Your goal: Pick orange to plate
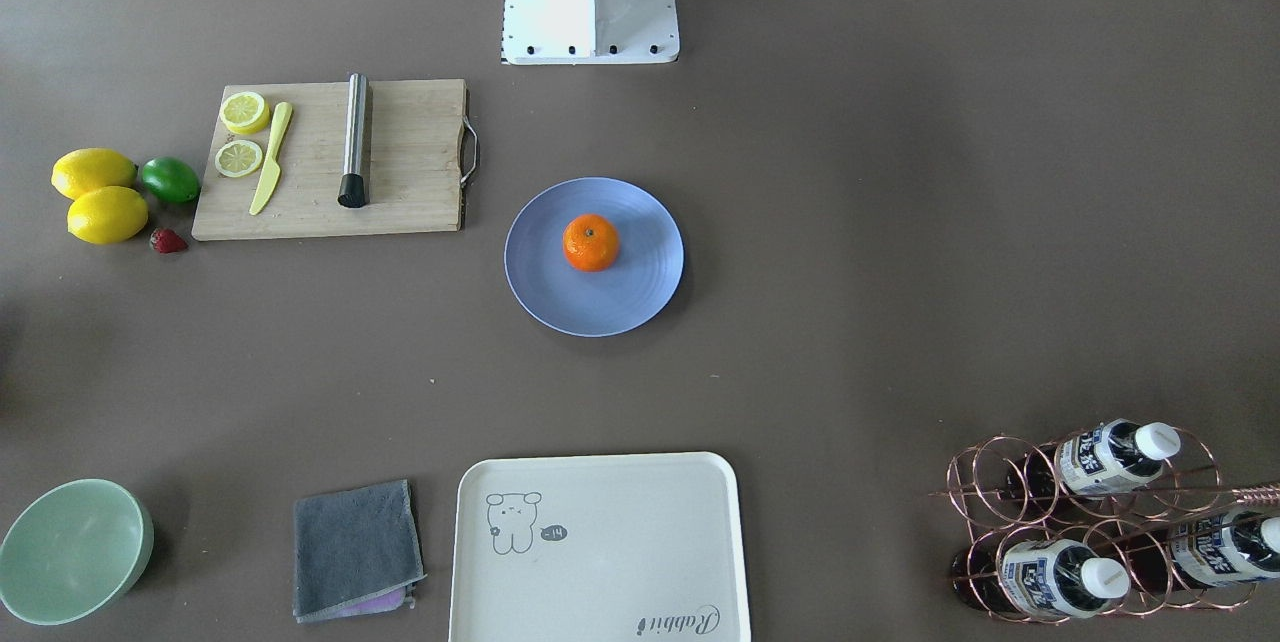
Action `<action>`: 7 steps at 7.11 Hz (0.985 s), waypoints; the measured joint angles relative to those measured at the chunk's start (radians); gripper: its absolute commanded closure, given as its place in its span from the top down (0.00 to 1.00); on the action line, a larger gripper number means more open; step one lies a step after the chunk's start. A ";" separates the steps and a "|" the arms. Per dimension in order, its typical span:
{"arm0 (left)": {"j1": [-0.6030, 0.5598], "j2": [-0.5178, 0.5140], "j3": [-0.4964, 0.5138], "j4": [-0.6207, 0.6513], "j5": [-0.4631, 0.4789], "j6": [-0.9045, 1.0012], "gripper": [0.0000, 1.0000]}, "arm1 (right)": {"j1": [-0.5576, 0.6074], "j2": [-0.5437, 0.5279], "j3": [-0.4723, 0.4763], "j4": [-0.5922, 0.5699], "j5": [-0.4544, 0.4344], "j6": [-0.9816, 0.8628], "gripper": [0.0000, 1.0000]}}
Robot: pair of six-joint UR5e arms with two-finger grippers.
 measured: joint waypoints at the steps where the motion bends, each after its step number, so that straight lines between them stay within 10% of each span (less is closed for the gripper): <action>1: 0.000 0.000 0.001 0.000 0.000 0.000 0.98 | -0.002 -0.002 0.002 -0.005 0.006 0.005 1.00; 7: -0.001 0.002 0.004 0.000 -0.002 0.000 0.98 | -0.023 -0.002 0.094 -0.137 0.036 0.007 1.00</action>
